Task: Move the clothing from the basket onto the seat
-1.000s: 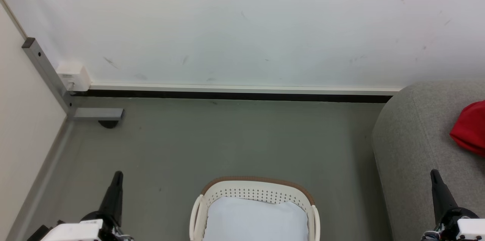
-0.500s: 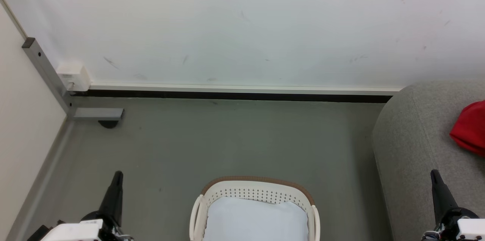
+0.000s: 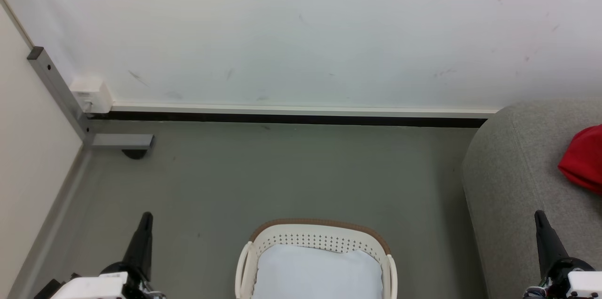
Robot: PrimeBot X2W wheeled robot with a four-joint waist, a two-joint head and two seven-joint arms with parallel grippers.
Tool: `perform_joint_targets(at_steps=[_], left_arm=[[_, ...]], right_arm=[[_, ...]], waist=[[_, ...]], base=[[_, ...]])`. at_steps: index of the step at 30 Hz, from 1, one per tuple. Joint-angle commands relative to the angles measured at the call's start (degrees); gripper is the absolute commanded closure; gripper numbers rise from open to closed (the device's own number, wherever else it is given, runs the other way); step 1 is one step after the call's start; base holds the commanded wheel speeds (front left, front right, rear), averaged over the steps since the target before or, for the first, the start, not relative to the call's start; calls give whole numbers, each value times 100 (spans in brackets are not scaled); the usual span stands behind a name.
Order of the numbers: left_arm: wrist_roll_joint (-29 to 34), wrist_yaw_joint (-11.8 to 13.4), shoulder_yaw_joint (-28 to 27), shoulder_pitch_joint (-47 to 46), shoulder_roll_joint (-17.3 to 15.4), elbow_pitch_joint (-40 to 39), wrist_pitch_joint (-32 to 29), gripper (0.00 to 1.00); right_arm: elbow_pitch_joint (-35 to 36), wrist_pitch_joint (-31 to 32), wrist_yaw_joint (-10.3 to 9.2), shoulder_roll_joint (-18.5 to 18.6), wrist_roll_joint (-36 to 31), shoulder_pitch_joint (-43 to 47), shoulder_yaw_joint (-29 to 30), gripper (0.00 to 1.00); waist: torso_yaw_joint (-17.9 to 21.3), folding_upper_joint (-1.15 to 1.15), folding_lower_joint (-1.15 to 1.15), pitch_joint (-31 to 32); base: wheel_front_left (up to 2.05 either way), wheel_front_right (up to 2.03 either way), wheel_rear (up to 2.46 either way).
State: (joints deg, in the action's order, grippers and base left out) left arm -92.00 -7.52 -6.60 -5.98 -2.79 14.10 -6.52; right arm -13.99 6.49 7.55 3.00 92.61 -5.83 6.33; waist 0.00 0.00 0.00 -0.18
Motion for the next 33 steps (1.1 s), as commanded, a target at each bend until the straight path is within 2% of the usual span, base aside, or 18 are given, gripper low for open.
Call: perform_joint_targets(at_steps=[1, 33], left_arm=[[-74, -4, -9, -50, -8, -1, -25, 100], [-75, -4, -8, -50, -8, -2, -24, 100]], right_arm=[[-11, 10, -12, -10, -20, -77, 27, 100], [-11, 18, -12, -12, -29, -78, 33, 100]], waist=[[0, 0, 0, 0], [0, 0, 0, 0]], base=[[0, 0, 0], [0, 0, 0]])
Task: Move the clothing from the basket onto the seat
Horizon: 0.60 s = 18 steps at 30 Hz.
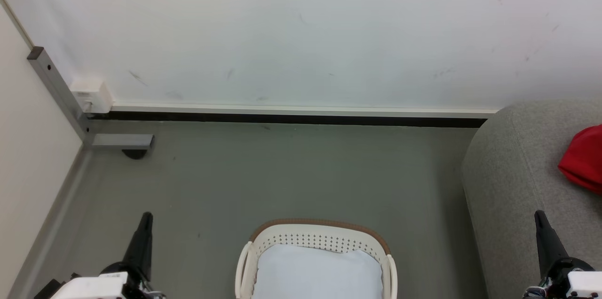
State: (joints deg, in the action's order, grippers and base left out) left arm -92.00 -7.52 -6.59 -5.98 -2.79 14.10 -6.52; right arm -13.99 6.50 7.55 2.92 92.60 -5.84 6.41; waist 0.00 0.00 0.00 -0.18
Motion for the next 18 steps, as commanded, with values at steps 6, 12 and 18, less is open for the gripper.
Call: perform_joint_targets(at_steps=[6, 12, 18], left_arm=[[-76, -4, -9, -50, -8, -2, -24, 100], [-76, -4, -9, -50, -8, -2, -23, 100], [-76, -4, -9, -50, -8, -2, -23, 100]], right_arm=[[-11, 18, -12, -3, -29, -78, 27, 100], [-12, 19, -12, -4, -31, -78, 28, 100], [-12, 20, -12, -5, -31, -78, 29, 100]], waist=[[0, 0, 0, 0], [0, 0, 0, 0], [0, 0, 0, 0]], base=[[0, 0, 0], [0, 0, 0], [0, 0, 0]])
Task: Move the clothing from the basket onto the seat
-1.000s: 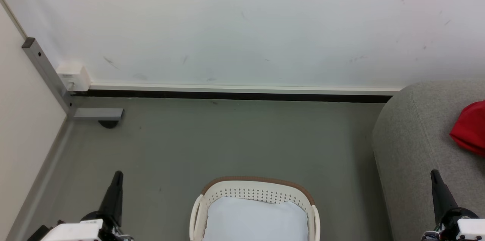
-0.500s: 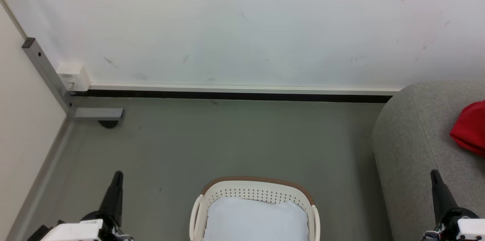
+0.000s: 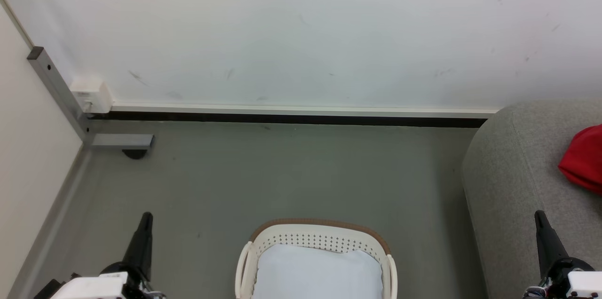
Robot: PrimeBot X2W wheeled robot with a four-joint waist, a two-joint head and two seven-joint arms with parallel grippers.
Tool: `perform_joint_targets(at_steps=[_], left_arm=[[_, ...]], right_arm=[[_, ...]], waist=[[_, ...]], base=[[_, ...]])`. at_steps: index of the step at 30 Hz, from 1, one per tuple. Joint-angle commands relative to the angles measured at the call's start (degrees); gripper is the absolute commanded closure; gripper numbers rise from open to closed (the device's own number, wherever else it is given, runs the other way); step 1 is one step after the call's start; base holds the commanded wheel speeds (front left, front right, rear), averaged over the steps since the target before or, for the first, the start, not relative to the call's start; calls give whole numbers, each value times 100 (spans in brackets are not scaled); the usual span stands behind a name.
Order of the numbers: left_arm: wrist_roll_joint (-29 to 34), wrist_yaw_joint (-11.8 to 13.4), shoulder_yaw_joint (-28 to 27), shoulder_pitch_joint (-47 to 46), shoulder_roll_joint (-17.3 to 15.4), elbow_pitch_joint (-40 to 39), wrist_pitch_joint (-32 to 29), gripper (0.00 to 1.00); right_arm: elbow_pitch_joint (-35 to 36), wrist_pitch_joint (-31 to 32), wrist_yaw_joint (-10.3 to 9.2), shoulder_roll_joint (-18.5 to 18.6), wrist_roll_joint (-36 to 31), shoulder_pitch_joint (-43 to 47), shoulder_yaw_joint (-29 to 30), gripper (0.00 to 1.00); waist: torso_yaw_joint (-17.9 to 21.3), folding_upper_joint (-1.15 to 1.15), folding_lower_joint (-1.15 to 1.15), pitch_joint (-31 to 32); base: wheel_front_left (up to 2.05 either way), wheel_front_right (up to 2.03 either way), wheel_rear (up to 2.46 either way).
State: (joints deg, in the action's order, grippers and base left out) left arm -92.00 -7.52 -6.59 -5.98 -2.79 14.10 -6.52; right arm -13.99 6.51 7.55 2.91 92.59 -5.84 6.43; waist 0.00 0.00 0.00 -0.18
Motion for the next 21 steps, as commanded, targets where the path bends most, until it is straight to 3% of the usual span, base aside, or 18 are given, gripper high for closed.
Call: perform_joint_targets(at_steps=[1, 21], left_arm=[[-76, -4, -9, -50, -8, -2, -23, 100], [-77, -4, -8, -49, -9, -2, -23, 100]], right_arm=[[-12, 19, -12, -4, -30, -78, 26, 100], [-12, 21, -12, -5, -34, -78, 28, 100]], waist=[[0, 0, 0, 0], [0, 0, 0, 0]], base=[[0, 0, 0], [0, 0, 0]])
